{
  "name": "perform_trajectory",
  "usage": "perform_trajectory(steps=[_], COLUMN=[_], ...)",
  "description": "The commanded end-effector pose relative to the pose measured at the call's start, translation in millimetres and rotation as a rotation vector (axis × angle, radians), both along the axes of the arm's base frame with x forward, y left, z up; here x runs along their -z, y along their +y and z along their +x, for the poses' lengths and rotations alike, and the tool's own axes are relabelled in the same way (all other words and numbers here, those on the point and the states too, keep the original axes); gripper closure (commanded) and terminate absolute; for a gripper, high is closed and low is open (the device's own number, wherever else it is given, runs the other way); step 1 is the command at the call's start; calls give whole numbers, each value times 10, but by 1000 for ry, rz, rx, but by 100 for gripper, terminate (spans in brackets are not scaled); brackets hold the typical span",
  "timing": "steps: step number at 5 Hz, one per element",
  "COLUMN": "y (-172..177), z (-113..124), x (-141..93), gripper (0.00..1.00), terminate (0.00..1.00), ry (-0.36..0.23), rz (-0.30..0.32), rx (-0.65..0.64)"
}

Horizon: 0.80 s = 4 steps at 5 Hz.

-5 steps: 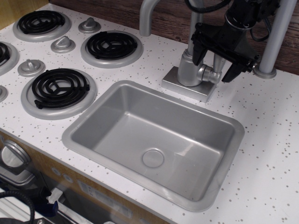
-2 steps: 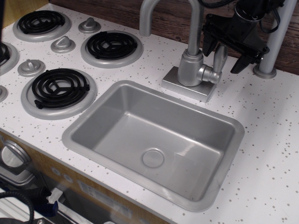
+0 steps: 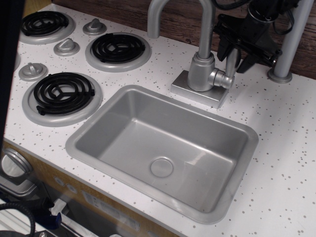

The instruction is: Lever vertical to front

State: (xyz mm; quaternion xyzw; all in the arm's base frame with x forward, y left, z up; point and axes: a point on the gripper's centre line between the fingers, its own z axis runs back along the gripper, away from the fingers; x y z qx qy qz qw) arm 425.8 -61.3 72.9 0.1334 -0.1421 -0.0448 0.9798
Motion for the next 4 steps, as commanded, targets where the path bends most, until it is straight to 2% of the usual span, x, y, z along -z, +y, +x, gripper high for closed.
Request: perform_trajectory(steps=[1, 2, 3, 4], y=[-12, 26, 87, 99], z=[-114, -286, -415, -463], x=[-171, -173, -113, 42], gripper=[100, 100, 100, 100], terminate=[0, 0, 0, 0], ry=[-30, 14, 31, 64], rz=[-9, 7, -1, -38], rx=[-48, -85, -112, -113])
